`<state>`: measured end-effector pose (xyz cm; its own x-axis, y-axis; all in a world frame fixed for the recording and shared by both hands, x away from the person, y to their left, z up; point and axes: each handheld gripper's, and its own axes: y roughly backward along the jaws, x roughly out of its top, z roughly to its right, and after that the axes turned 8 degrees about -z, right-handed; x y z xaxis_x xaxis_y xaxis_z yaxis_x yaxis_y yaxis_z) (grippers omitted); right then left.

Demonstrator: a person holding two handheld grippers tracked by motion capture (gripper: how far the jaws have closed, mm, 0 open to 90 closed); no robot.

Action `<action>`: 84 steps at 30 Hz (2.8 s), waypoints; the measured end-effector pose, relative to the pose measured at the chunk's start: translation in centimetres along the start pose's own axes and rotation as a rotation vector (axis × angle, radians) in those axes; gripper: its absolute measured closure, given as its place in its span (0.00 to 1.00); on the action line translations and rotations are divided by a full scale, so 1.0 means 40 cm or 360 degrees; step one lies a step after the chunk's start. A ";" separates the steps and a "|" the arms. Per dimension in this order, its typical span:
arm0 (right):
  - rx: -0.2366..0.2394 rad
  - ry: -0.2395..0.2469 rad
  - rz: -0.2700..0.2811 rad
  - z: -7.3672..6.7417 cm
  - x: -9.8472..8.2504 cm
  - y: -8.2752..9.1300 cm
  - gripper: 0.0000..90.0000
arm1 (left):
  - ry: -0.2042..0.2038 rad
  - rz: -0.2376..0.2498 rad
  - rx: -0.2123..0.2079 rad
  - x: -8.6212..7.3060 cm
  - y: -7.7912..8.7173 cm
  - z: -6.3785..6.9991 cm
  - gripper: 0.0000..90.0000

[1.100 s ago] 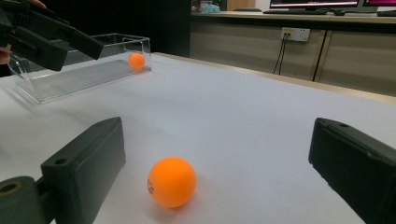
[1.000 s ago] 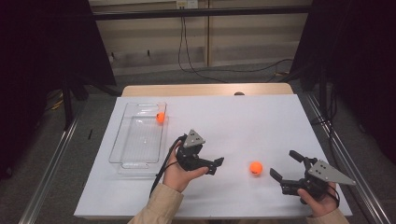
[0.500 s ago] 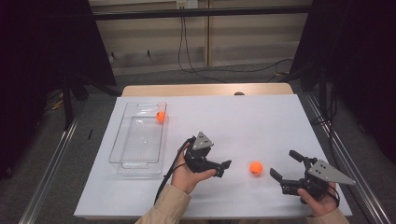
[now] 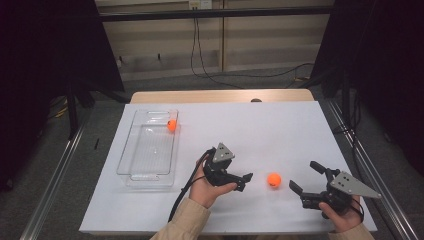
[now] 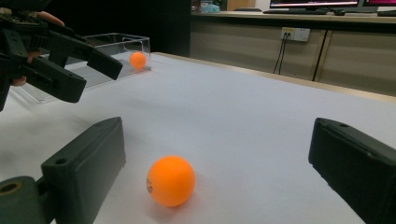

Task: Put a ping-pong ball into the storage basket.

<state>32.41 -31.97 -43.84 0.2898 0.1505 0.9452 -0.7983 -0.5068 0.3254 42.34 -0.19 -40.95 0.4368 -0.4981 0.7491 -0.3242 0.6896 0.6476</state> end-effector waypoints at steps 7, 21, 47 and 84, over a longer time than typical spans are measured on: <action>0.0002 -0.0003 -0.0001 -0.001 0.000 0.000 0.04 | -0.0021 -0.0001 0.0014 0.001 -0.011 0.011 0.05; -0.0002 -0.0015 0.0014 0.000 0.002 0.000 0.04 | -0.0055 -0.0008 -0.0011 0.006 -0.038 0.032 0.05; -0.0005 -0.0015 0.0011 0.002 0.001 0.000 0.04 | -0.0094 -0.0011 -0.0058 0.011 -0.075 0.060 0.05; -0.0006 -0.0009 0.0017 0.007 0.002 0.005 0.04 | -0.0130 -0.0083 -0.0053 0.025 -0.130 0.089 0.06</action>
<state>32.44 -32.29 -43.71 0.2844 0.1403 0.9484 -0.8034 -0.5048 0.3156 41.49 -6.13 -43.05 0.3821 -0.5738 0.7244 -0.2742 0.6781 0.6819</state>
